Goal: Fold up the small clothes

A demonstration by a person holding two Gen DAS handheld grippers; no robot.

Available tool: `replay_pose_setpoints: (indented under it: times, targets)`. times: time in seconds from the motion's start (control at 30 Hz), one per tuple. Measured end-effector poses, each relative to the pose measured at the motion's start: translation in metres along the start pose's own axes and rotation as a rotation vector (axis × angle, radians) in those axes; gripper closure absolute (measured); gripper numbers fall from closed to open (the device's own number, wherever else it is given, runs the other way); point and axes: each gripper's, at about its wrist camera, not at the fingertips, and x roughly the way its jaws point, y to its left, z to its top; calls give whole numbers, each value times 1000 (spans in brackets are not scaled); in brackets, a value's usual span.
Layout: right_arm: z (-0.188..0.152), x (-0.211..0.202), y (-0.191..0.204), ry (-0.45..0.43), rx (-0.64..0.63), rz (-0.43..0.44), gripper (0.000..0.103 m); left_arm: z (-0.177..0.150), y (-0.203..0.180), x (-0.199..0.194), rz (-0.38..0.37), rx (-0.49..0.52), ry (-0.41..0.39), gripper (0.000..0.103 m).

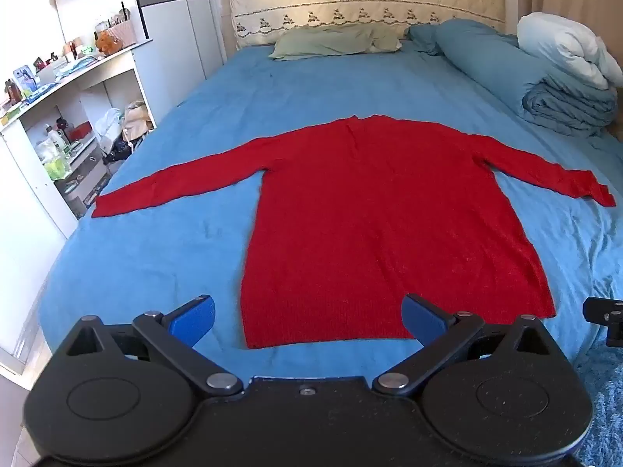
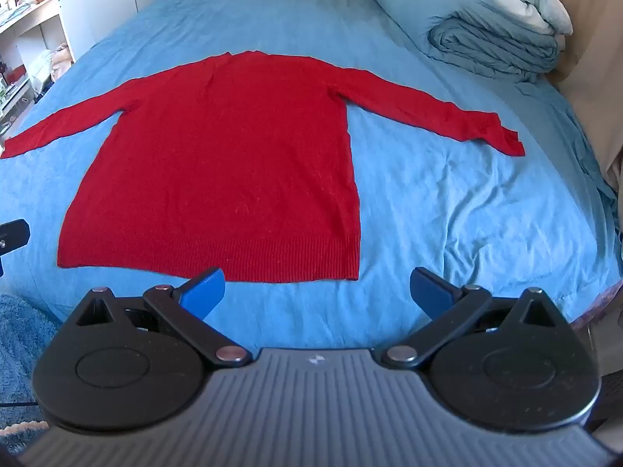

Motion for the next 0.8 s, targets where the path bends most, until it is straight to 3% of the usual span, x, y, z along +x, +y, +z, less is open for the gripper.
replay_pose_setpoints:
  times: [0.8]
  targets:
    - [-3, 1, 2, -2, 1, 3, 0, -1, 3, -5, -16, -10, -18, 0]
